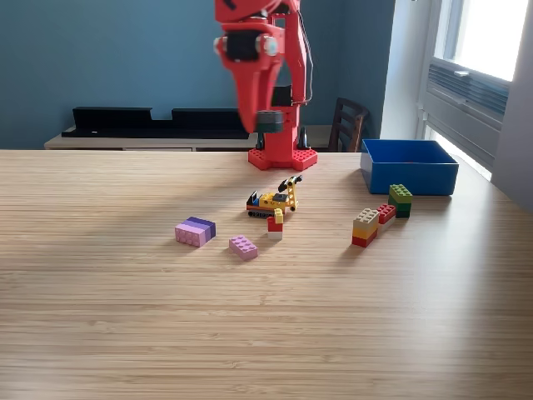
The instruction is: Grasp a lego block and put it in the bin.
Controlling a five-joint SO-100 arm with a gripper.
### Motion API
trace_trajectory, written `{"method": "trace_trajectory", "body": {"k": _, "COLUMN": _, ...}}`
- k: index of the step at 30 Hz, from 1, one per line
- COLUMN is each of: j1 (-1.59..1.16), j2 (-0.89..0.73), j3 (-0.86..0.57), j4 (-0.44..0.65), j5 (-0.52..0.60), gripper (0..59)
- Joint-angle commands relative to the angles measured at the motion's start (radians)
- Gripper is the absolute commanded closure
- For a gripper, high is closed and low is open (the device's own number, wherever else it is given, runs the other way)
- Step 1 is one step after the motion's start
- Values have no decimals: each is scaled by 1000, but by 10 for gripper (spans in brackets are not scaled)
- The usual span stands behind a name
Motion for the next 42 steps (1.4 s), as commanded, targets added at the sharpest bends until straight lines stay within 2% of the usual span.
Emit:
{"method": "trace_trajectory", "body": {"k": 1, "j1": -287, "j2": 100, "j3": 38, "j4": 12, "j5": -31, "gripper": 585}}
{"method": "trace_trajectory", "body": {"k": 17, "j1": -968, "j2": 97, "j3": 175, "j4": 9, "j5": -192, "gripper": 585}}
{"method": "trace_trajectory", "body": {"k": 31, "j1": -1200, "j2": 97, "j3": 232, "j4": -2, "j5": -293, "gripper": 583}}
{"method": "trace_trajectory", "body": {"k": 32, "j1": -1206, "j2": 97, "j3": 236, "j4": -3, "j5": -301, "gripper": 571}}
{"method": "trace_trajectory", "body": {"k": 35, "j1": -1210, "j2": 97, "j3": 247, "j4": -8, "j5": -310, "gripper": 355}}
{"method": "trace_trajectory", "body": {"k": 36, "j1": -1210, "j2": 97, "j3": 249, "j4": -8, "j5": -308, "gripper": 324}}
{"method": "trace_trajectory", "body": {"k": 38, "j1": -1209, "j2": 97, "j3": 253, "j4": -9, "j5": -304, "gripper": 288}}
{"method": "trace_trajectory", "body": {"k": 42, "j1": -1207, "j2": 97, "j3": 255, "j4": -9, "j5": -305, "gripper": 278}}
